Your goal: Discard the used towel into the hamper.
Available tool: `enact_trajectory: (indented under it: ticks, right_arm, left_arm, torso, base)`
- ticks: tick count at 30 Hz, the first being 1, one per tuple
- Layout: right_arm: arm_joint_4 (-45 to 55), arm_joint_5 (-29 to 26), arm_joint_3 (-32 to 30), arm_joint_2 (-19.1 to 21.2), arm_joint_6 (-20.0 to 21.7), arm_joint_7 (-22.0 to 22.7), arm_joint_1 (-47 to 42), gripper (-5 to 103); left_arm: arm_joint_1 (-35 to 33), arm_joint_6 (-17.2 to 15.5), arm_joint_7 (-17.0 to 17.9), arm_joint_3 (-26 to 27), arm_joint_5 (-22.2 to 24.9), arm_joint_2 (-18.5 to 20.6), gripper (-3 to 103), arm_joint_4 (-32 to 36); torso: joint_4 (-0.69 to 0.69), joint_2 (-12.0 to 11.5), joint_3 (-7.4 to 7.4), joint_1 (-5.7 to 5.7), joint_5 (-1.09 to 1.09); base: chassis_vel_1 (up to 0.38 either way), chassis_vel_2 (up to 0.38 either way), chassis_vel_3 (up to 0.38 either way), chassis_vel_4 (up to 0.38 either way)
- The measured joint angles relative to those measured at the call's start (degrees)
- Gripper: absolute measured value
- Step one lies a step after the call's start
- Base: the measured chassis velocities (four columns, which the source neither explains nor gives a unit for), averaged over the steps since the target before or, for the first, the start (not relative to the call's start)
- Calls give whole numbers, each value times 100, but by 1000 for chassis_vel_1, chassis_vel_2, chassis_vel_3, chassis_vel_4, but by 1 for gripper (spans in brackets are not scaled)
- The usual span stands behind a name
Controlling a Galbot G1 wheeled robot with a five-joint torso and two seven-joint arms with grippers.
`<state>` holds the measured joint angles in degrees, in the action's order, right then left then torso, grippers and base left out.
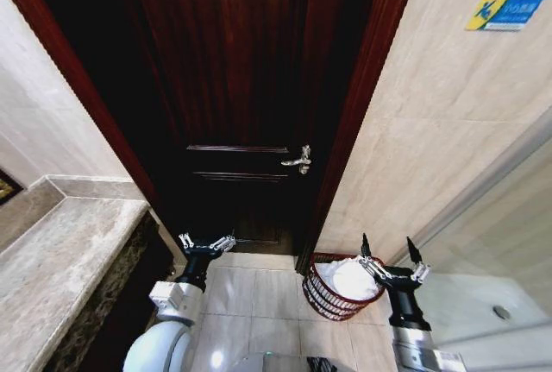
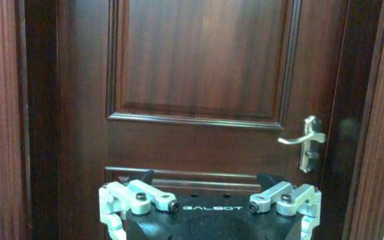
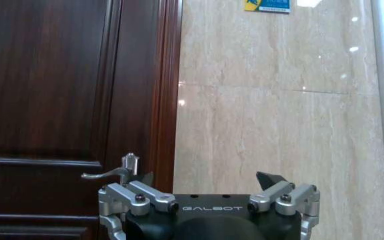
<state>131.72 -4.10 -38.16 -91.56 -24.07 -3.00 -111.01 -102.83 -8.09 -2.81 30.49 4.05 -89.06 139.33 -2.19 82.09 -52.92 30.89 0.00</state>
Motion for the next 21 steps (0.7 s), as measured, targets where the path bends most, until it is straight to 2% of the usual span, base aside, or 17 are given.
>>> enact_trajectory:
  ticks: [21]
  right_arm:
    - [0, 0, 1, 0, 0, 0, 0, 100]
  left_arm:
    - [0, 0, 0, 0, 0, 1, 100, 0]
  torso:
    - [0, -17, 6, -9, -1]
  base:
    - [-4, -3, 3, 2]
